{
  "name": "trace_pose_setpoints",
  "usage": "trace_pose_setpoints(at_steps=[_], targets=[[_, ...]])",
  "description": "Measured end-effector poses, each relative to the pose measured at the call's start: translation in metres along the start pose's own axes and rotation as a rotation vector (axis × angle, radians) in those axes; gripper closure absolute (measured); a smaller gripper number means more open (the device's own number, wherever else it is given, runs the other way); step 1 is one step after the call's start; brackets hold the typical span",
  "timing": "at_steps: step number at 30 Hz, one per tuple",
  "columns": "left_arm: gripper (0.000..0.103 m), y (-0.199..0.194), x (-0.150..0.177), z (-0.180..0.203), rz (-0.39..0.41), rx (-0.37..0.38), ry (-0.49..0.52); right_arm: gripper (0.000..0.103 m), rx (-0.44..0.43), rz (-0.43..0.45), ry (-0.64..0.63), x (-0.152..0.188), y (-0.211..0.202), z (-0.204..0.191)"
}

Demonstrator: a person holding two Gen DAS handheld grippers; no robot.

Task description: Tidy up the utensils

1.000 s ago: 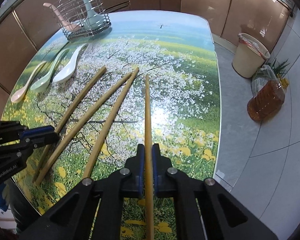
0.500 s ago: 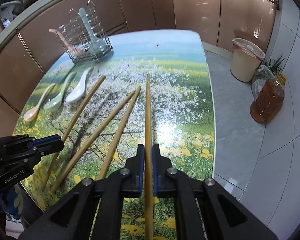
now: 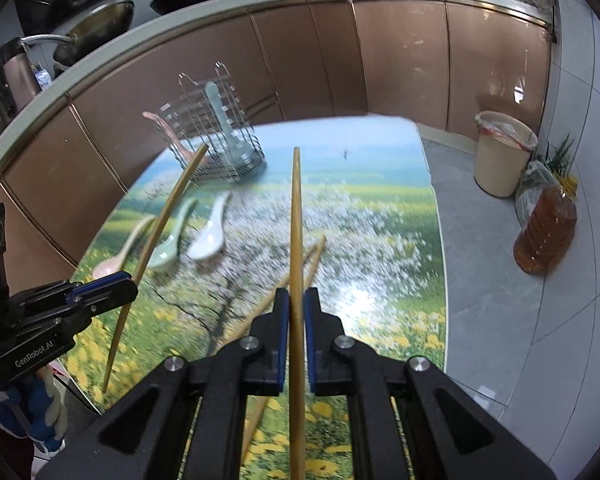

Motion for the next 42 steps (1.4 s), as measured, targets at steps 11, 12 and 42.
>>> trace_pose_setpoints(at_steps=[11, 12, 42], targets=[[0.097, -0.046, -0.055, -0.01, 0.162, -0.009, 0.033, 0.096, -0.08, 0.168, -0.01, -0.06, -0.032, -0.04], [0.097, -0.048, -0.058, -0.009, 0.172, -0.01, 0.035, 0.096, -0.093, 0.193, -0.013, -0.069, -0.035, -0.045], [0.097, -0.031, -0.242, -0.095, 0.559, 0.032, 0.033, 0.096, -0.28, 0.6, -0.038, -0.271, 0.033, -0.133]])
Point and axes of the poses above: each gripper's, at about its wrist camera, not at the fingertips, and y roughly the way its jaws point, z to its right, x to its underside, the point moved 7 cm from there along y, roughly the way its jaws point, and after that the axes turned 10 degrees about x, right-handed, at the moved point
